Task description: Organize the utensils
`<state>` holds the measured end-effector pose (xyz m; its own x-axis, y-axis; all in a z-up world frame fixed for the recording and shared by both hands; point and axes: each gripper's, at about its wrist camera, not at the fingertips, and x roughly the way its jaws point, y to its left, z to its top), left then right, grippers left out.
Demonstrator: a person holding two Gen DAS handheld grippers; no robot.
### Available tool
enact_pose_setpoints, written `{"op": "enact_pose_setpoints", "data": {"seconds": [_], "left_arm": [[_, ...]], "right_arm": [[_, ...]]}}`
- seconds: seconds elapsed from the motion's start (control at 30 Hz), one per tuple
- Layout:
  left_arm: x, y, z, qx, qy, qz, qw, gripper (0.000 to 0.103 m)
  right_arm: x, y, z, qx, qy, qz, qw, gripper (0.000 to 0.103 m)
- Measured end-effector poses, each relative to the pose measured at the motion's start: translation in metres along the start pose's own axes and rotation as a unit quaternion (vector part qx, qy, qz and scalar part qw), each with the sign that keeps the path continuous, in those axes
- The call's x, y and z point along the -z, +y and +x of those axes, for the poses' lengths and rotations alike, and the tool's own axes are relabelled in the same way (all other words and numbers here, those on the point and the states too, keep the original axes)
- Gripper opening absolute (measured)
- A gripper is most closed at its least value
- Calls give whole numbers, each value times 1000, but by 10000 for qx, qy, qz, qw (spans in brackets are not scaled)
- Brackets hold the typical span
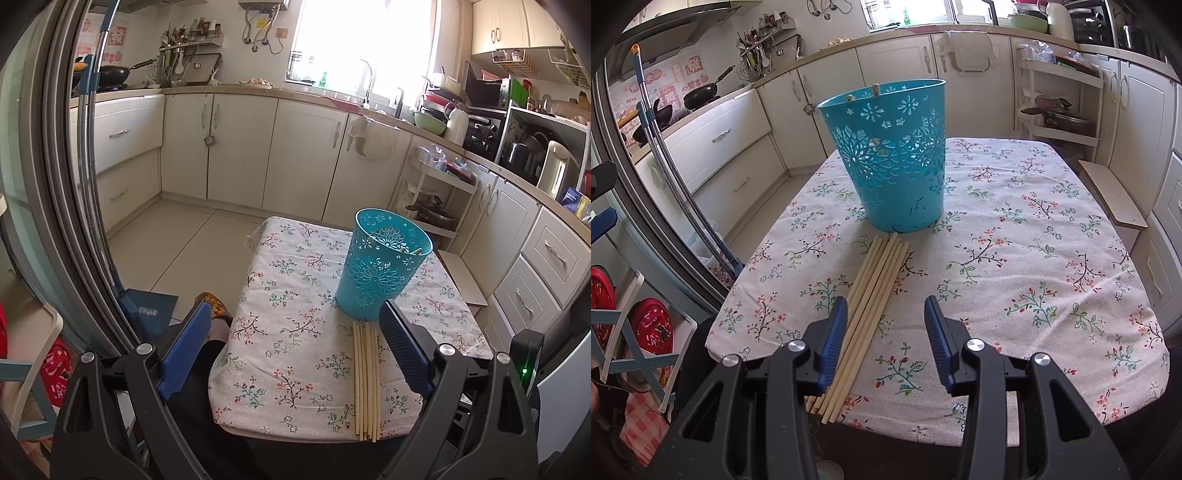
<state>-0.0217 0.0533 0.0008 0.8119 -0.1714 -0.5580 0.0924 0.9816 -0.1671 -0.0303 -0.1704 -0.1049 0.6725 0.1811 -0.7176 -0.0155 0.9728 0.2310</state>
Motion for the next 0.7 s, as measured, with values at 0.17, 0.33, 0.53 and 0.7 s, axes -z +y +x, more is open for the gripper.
{"op": "enact_pose_setpoints", "data": {"seconds": [0.17, 0.33, 0.53, 0.7], "left_arm": [[2, 1, 5, -23, 117, 49, 9999, 88], [6, 1, 9, -51, 228, 110, 9997, 88], [11, 2, 13, -87, 336, 166, 9993, 89], [14, 4, 16, -117, 424, 167, 9989, 89]], "right_arm": [[1, 1, 0, 17, 7, -19, 10000, 43], [2, 2, 0, 41, 28, -43, 10000, 43], [5, 5, 0, 63, 60, -82, 9999, 43], [6, 5, 1, 80, 84, -94, 9999, 43]]}}
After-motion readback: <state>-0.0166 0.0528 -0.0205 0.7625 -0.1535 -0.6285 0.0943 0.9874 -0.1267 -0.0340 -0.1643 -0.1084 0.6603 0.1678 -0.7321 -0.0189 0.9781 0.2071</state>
